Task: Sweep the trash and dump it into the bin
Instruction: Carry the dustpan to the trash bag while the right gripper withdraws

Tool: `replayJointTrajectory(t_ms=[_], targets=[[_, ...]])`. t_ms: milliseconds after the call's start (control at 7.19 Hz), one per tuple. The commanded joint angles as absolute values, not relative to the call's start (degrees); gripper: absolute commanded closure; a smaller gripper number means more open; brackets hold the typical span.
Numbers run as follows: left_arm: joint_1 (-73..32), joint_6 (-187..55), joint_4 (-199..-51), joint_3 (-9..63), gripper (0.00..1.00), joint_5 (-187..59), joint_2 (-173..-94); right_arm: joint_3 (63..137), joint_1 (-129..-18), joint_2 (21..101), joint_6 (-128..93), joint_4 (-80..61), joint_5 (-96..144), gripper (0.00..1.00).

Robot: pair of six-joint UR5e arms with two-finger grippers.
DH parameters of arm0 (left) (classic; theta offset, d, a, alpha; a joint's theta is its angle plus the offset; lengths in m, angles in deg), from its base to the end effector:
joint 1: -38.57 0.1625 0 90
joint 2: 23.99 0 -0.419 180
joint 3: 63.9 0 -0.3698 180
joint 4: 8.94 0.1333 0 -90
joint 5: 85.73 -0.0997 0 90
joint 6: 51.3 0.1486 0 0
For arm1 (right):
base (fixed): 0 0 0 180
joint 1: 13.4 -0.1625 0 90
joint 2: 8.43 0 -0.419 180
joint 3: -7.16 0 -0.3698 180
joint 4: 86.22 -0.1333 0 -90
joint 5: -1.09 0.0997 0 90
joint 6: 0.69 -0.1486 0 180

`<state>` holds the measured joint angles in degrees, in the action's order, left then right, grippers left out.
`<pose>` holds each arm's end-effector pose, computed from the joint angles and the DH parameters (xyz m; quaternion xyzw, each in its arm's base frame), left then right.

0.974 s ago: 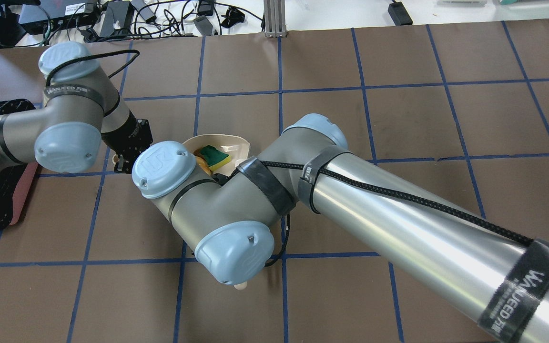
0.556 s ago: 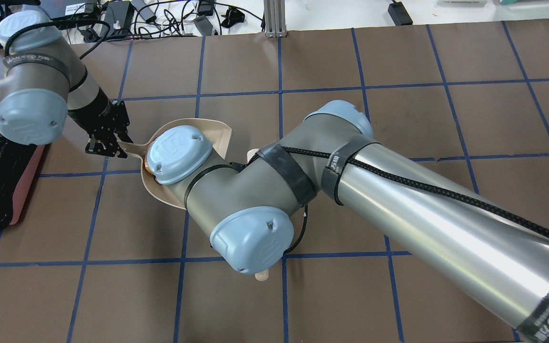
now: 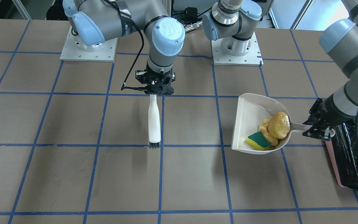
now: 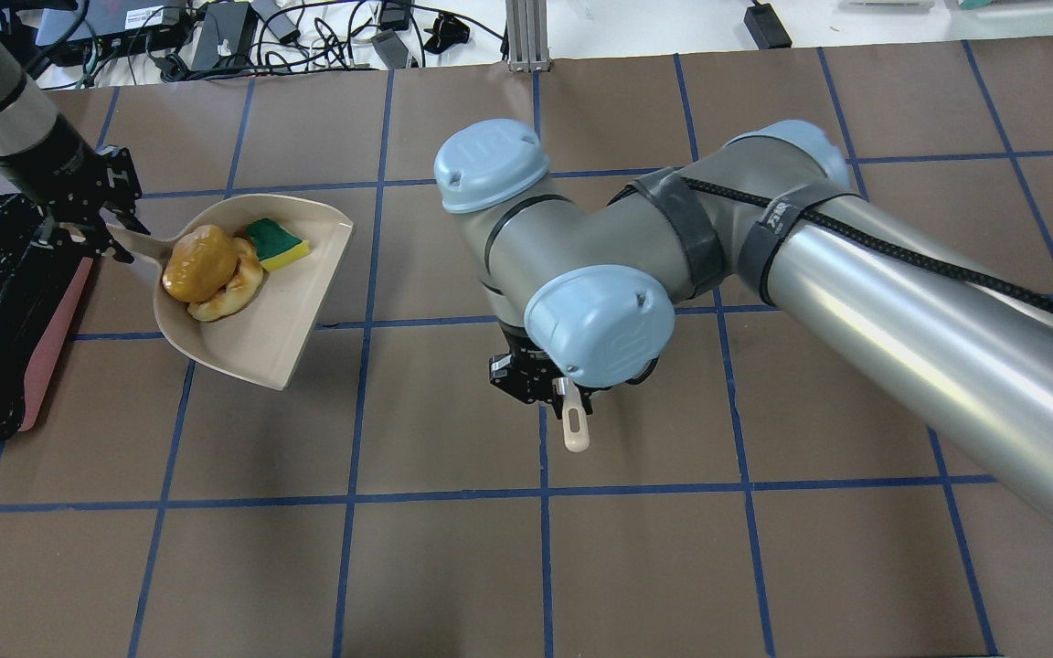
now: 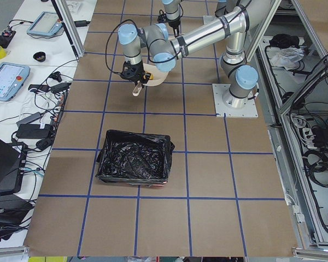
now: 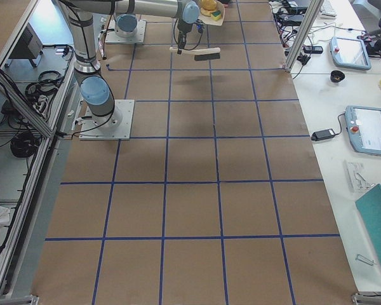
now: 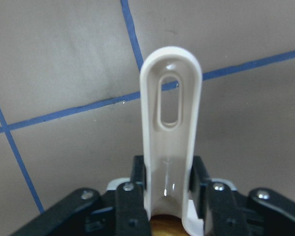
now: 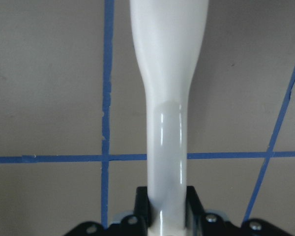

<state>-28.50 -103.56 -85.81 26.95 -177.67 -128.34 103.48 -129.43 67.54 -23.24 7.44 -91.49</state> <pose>0.0981 -0.5611 0.3195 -0.6096 0.7923 0.0132 0.0209 0.3337 -0.3948 0.2696 0.0333 -0.9886 -0.1231 0.0800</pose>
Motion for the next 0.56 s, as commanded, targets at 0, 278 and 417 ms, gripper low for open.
replayJointTrajectory(t_ms=[0, 278, 417], targets=[[-22.10, -97.74, -86.10, 22.69, 1.00, -178.53, -129.10, 103.48, -121.99, 67.77, -14.79, 7.56, -91.46, 1.00], [-16.04, -95.95, -86.28, 19.70, 1.00, -179.77, -130.85, 103.22, -113.20, 67.95, -4.77, 7.65, -91.63, 1.00], [-13.40, -95.86, -86.28, 18.03, 1.00, -181.34, -132.08, 102.44, -110.29, 68.12, -2.73, 10.00, -91.54, 1.00]])
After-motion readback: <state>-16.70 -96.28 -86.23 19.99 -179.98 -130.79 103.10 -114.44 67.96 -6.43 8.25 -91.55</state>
